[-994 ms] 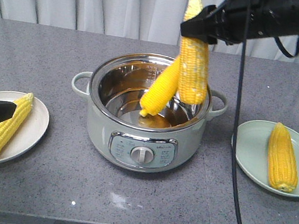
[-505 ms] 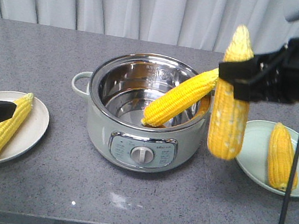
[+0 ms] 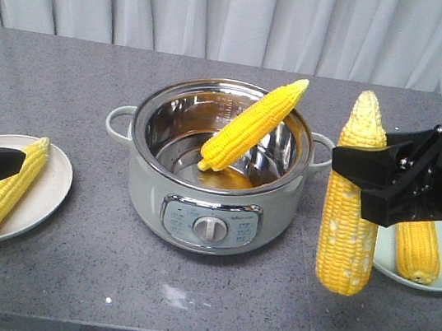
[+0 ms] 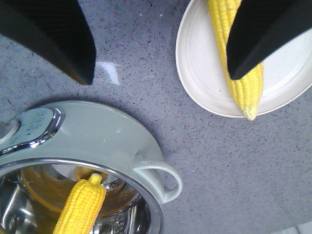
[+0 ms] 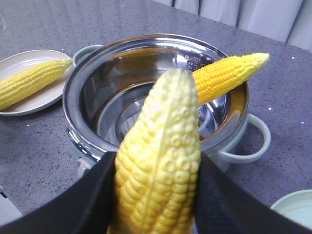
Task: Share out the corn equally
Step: 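Grasp another corn cob in the pot with the right gripper and lift, then reach the left gripper into the pot and grasp the last corn cob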
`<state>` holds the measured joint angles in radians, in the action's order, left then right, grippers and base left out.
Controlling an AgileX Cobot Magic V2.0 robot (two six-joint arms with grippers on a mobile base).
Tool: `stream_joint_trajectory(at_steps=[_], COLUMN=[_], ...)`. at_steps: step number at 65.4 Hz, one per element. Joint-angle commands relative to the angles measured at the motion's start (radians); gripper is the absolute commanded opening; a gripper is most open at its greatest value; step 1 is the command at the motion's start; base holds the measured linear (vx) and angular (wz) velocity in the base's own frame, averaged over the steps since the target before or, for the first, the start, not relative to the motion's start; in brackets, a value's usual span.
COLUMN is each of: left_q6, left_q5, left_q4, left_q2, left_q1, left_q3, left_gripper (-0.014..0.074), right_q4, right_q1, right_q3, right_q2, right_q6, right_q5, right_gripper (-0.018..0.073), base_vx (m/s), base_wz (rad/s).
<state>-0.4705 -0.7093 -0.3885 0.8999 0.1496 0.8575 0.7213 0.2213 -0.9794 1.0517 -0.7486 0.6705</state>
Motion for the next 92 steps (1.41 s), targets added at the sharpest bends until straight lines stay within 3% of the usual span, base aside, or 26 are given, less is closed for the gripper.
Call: stream_joint_trajectory(at_steps=[1,13,26,44,53,72,78,92], left_q6=[-0.018,-0.135,-0.351,-0.370,-0.343,-0.102,-0.046,0.007], left_q5=[0.050,-0.072,-0.107,-0.066,-0.060,-0.081,-0.093,-0.137], left_q4=[-0.051,-0.155,-0.323,-0.312,-0.249,0.082,0.152,0.177], left_q2=[0.010,0.106,0.233,0.435,0.544,0.774,0.841,0.972], left_q1=[0.005,0.005,0.024,0.177,0.256,0.399,0.426,0.432], left_q3=[0.062,0.214,0.339,0.466,0.549,0.793,0.859,1.009], left_gripper=[0.0544,0.0544,0.0544,0.0544,0.0544,0.0547,0.0555,0.0596], right_q4=[0.028,0.028,0.028,0.028,0.028,0.028,0.028,0.028], right_q1=[-0.006,-0.006,-0.006,-0.006,-0.006,-0.006,-0.006,-0.006], right_q3=[-0.027,-0.027,-0.027,-0.027,-0.027,-0.027,-0.027,-0.027], right_q2=[-0.019,-0.019,-0.019,-0.019,-0.019,-0.019,-0.019,-0.019], right_q6=[-0.008,-0.008,-0.008,-0.008,-0.008,-0.008,-0.008,-0.008], right_q5=[-0.040,-0.040,-0.040,-0.040,-0.040,-0.040,-0.040,-0.040], right_gripper=[0.0153,0.0153,0.0153,0.0153,0.0153,0.0153,0.0153,0.0153], base_vx=[0.00,0.00,0.00,0.00,0.00,0.00,0.00,0.00], base_wz=[0.00,0.00,0.00,0.00,0.00,0.00,0.00,0.00])
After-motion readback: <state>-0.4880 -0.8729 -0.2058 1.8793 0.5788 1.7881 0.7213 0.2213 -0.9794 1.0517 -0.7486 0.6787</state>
